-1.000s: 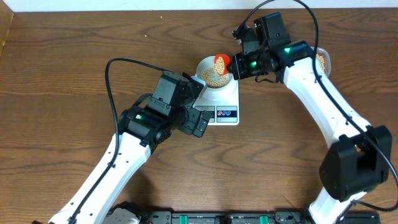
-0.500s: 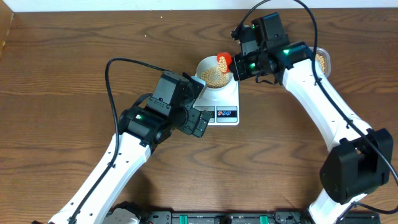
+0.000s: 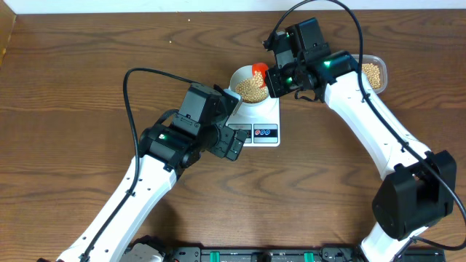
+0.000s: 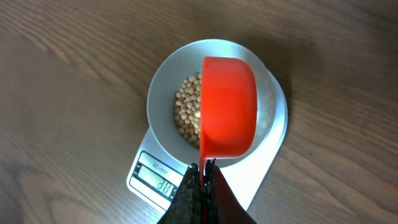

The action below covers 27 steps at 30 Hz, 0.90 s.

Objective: Scoop item into bowl and weigh 50g on scale
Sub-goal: 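Tilt the scoop with the right gripper to pour soybeans into the bowl, then tip the scoop further to empty remaining soybeans into the bowl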

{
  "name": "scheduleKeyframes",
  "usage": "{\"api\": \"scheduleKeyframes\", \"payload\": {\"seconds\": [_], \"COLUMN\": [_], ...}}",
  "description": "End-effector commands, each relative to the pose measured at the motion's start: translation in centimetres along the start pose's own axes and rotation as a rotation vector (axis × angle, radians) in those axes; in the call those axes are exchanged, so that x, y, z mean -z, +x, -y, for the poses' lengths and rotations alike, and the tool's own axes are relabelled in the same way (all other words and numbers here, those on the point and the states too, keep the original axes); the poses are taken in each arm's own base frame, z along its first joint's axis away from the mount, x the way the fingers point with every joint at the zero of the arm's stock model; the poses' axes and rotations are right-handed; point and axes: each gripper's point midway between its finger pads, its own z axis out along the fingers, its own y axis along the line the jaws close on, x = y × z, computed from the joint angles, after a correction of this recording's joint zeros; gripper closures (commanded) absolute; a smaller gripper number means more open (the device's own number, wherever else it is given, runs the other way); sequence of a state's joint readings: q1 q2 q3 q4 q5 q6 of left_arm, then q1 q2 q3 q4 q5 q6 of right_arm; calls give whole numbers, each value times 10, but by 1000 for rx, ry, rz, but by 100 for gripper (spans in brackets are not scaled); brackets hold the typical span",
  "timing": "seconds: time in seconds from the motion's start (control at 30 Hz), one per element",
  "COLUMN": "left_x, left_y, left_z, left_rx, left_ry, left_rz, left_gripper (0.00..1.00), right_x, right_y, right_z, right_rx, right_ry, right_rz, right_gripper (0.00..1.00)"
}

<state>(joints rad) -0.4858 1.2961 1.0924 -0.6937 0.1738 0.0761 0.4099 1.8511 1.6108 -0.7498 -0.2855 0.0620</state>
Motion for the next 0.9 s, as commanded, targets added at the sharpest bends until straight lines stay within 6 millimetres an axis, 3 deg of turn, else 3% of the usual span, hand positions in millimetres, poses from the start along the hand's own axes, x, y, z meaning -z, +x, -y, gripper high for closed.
{"api": "scheduleKeyframes", "payload": {"seconds": [0.0,0.4,0.87], "left_x": [-1,-1,-1], "left_y": [3,3,3], "left_z": [-3,-3,-3], "left_rx": [-3,-3,-3], "left_ry": [-14,-14,-14], "left_rz": [-8,-9,-9], "left_gripper": [1,1,1], "right_x": [11,19,19], "right_y": [-8,-10,-10], "right_z": [-8,-6,-4], "right_rx": [18,-71,-76], "right_ry": [-52,-156,-157], "right_rz": [25,31,29], "right_gripper": [99,99,99]}}
